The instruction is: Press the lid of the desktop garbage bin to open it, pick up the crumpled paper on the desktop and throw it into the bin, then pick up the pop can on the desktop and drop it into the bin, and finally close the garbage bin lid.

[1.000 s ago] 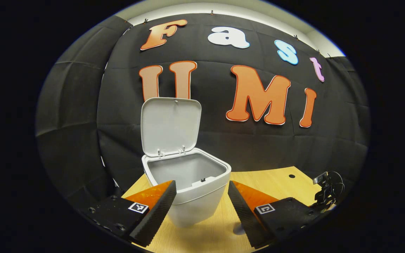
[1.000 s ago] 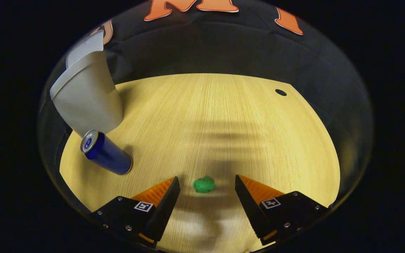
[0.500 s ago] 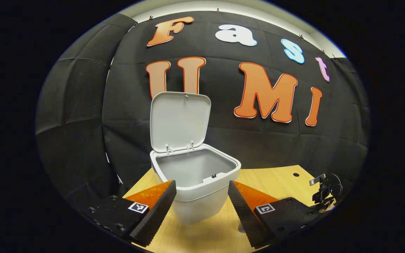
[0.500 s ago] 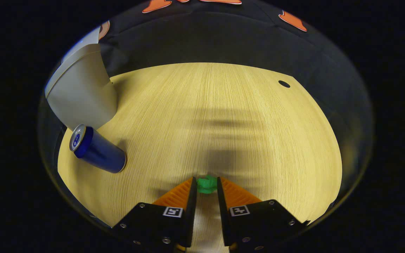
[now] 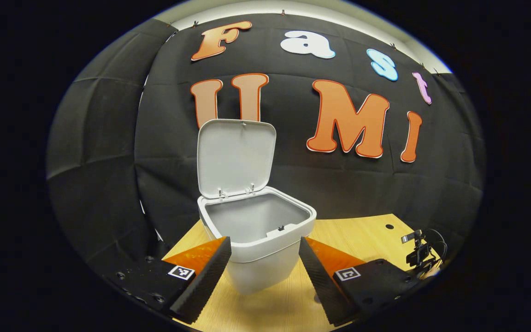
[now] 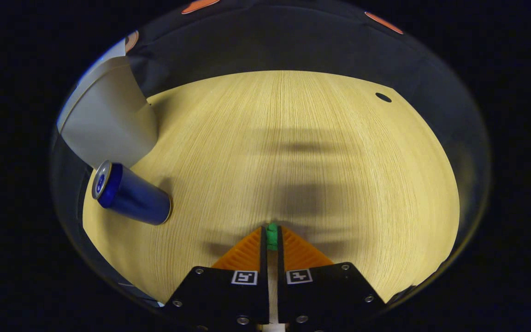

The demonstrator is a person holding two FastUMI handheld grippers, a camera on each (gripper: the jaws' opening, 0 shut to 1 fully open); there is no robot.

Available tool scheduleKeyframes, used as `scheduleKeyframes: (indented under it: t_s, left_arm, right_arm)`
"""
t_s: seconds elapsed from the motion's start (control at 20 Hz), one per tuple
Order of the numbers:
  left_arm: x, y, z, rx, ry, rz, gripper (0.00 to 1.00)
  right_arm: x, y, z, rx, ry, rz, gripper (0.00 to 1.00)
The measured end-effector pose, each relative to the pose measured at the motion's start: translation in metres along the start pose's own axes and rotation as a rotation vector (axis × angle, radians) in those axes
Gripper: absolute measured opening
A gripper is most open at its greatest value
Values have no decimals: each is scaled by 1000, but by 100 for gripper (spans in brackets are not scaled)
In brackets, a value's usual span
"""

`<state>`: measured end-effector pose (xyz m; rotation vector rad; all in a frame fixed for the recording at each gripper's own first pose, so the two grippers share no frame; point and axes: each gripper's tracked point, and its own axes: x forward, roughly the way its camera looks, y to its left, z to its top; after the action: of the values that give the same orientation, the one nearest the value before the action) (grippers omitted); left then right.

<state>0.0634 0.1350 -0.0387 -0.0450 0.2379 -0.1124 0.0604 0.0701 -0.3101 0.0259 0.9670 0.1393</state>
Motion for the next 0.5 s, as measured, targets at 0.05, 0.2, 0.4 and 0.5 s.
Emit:
scheduleKeyframes:
  t_s: [0.05, 0.2, 0.4, 0.5]
  left_arm:
    - [-1, -2, 1, -2, -3, -3, 94]
    - [-3, -3, 3, 3, -11, -3, 94]
    - [-5, -9, 5, -1, -16, -11, 94]
    - [-6, -12, 5, -1, -16, -17, 94]
  right_arm:
    - [0, -1, 5, 32, 3, 18, 6]
    - [-1, -9, 22, 46, 3, 22, 5]
    - [-10, -17, 62, 11, -37, 24, 4]
    - [-19, -17, 93, 7, -70, 45, 4]
